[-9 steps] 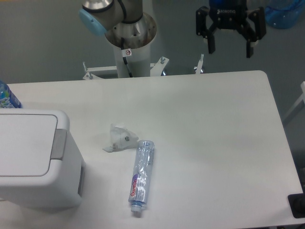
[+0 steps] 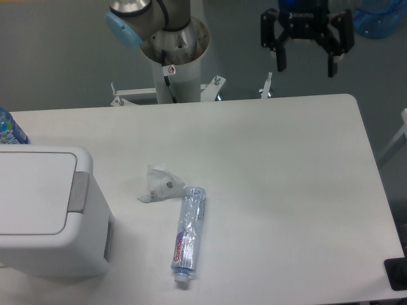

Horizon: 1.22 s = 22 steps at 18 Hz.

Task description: Open the trash can

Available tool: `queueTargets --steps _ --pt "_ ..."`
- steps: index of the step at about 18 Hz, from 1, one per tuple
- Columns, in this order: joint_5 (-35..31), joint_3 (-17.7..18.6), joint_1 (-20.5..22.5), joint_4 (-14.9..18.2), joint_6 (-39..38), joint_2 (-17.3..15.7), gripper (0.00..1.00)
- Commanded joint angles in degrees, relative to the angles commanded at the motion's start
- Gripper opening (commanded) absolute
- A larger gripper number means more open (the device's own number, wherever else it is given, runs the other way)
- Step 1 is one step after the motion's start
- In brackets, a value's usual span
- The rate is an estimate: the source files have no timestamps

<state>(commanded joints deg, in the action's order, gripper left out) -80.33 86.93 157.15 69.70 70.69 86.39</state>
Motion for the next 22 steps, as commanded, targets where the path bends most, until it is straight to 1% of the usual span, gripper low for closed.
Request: queueTargets --steps 1,5,7,12,16,18,19,20,22 --pt "0.00 -0.18 -0.79 -0.26 -2.90 0.44 1.00" --pt "-0.09 -0.44 -4.48 -3.68 -15.38 1.93 1.00" --pt "0.00 -0.36 -6.76 -5.09 -20.31 2.64 1.00" --pt "0.00 -0.44 -13.79 -5.98 -31.73 5.10 1.00" --pt "0.00 -0.53 -18.80 -6.33 -36.23 7.21 1.00" --pt "0.00 -0.71 -20.91 -6.42 -40.00 8.09 1.00" --pt "0.00 -0.79 -21.79 -7.03 -42.11 8.52 1.00" --pt "0.00 -0.80 -22.58 -8.42 -44.22 8.96 1.00" --pt "0.26 -0.80 -24.52 -12.11 -49.83 10.19 1.00"
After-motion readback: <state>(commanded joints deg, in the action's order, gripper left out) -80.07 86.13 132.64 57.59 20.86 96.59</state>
